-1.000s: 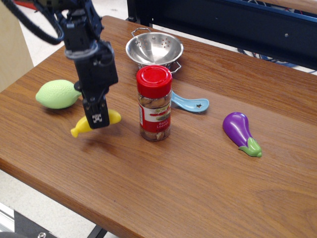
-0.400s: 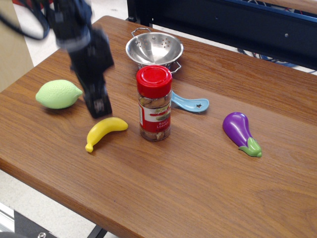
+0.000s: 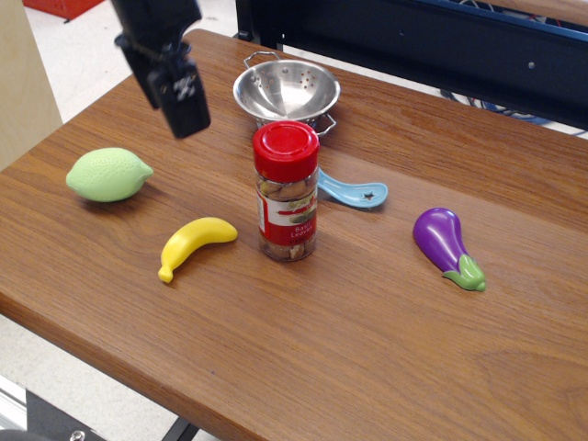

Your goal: Take banana out of colander

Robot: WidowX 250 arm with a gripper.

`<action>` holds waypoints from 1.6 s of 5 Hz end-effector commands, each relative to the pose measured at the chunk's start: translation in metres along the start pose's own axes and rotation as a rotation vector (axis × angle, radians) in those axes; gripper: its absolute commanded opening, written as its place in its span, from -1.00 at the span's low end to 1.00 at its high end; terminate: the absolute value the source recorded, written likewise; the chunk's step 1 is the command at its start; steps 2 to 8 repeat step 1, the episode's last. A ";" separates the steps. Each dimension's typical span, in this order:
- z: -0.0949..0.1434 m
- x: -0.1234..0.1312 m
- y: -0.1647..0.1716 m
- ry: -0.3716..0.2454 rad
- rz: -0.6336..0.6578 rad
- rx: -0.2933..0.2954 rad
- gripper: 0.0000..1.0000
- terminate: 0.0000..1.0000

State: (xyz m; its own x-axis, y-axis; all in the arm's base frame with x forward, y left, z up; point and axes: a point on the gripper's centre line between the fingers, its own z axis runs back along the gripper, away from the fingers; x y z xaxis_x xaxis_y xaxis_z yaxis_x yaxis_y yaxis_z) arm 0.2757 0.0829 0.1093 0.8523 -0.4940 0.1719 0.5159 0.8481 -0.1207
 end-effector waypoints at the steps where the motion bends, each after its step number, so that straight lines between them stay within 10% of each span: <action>1: 0.021 0.010 0.008 -0.037 -0.016 0.052 1.00 1.00; 8: 0.021 0.010 0.008 -0.037 -0.016 0.052 1.00 1.00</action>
